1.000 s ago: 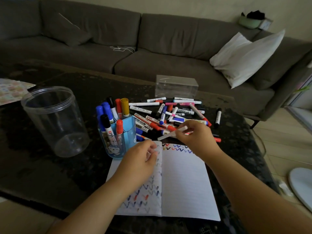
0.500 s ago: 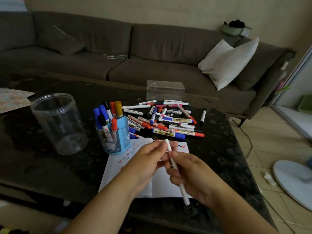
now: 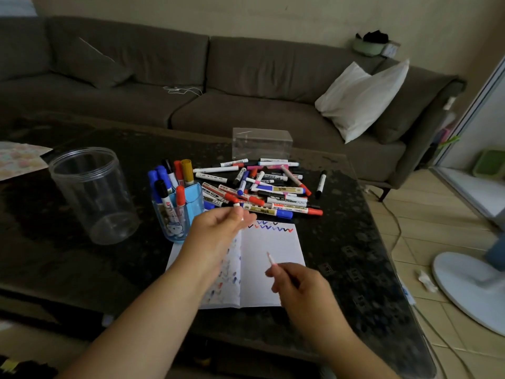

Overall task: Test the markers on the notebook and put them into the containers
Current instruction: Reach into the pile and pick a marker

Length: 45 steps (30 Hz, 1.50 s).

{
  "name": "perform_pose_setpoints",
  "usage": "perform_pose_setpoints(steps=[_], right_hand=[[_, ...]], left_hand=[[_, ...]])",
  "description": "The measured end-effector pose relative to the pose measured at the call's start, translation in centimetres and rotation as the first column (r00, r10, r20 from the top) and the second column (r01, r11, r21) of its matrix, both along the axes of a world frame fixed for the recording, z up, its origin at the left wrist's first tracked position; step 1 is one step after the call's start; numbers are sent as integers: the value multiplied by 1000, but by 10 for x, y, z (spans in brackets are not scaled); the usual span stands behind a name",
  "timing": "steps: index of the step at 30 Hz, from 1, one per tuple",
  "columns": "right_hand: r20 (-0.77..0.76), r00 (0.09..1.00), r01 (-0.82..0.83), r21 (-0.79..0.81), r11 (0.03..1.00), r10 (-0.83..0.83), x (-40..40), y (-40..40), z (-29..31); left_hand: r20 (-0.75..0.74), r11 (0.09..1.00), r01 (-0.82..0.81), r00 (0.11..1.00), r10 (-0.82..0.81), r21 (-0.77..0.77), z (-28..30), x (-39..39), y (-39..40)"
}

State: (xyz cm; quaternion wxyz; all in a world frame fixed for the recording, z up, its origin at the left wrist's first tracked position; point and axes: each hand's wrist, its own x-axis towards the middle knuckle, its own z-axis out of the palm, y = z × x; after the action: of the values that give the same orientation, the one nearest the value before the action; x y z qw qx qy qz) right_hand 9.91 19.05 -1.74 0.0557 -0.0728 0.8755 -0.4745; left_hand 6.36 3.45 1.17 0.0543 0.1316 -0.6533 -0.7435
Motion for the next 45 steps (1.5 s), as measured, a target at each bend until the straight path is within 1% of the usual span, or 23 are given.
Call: perform_pose_setpoints(steps=[2,4,7,9,11,12,13,14,15,16,18,19,21,25,28,31,33,35,38,40,42,43,45], right_hand=[[113,993,55,-121,991,-41,-10,4,2],[197,980,61,-256,965,-9,-21,6,7],[292,956,132,-422,897,-3,-38,5,13],[402,916,224,-509,831,0,-51,4,15],[511,857,326,-629,706,60,-66,1,11],[538,838,359,-675,644,97,-74,-1,8],[538,834,366,-705,607,123,-81,-3,4],[519,844,343,-719,604,138,-90,-5,-1],[489,861,303,-715,631,142,-97,-8,-6],[457,881,254,-679,689,126,-104,-11,-11],[381,923,174,-544,821,58,-117,-21,-20],[333,943,150,-495,856,27,-123,-26,-24],[237,971,105,-456,884,7,-135,-36,-29],[67,998,11,-346,938,13,-152,-51,-47],[-40,997,48,-249,967,-60,-157,-54,-63],[-126,986,75,-242,968,-108,-161,-53,-73],[-158,978,94,-250,964,-136,-163,-52,-76],[-175,972,114,-244,963,-159,-164,-52,-78],[-180,975,90,-219,971,-131,-166,-52,-80],[-187,976,77,-205,976,-116,-166,-53,-81],[-196,975,68,-183,981,-104,-167,-53,-82],[-197,976,62,-176,982,-97,-167,-54,-82],[-199,977,45,-164,985,-78,-167,-54,-82]], left_hand=[[-2,984,8,1000,-8,-175,-9,-5,-4],[13,948,-5,1000,10,-319,-21,-8,-7],[-3,902,-5,1000,4,-431,-39,-15,-13],[17,830,31,1000,-26,-557,-49,-19,-16],[13,748,49,998,-54,-662,-58,-25,-19],[-1,714,55,997,-78,-698,-61,-28,-20],[-22,673,56,994,-107,-737,-64,-31,-22],[-38,623,61,989,-145,-780,-65,-34,-23],[-50,570,67,981,-188,-819,-68,-38,-24],[-54,515,78,970,-236,-854,-72,-42,-25],[-47,423,97,947,-318,-901,-81,-49,-25],[-44,396,104,936,-348,-913,-87,-52,-25],[-47,355,100,923,-383,-929,-98,-56,-25],[-90,354,69,906,-413,-933,-114,-62,-31],[-136,331,8,902,-410,-944,-118,-62,-31],[-158,355,-3,899,-408,-935,-119,-63,-30],[-203,353,-48,885,-418,-935,-123,-64,-32],[-247,328,-110,876,-414,-938,-126,-65,-32],[-316,247,-233,866,-387,-941,-126,-66,-32],[-295,244,-213,876,-381,-946,-126,-65,-31],[-255,293,-142,882,-396,-945,-127,-64,-32],[-249,301,-129,880,-405,-945,-128,-63,-32],[-258,288,-143,872,-415,-947,-130,-63,-32]])
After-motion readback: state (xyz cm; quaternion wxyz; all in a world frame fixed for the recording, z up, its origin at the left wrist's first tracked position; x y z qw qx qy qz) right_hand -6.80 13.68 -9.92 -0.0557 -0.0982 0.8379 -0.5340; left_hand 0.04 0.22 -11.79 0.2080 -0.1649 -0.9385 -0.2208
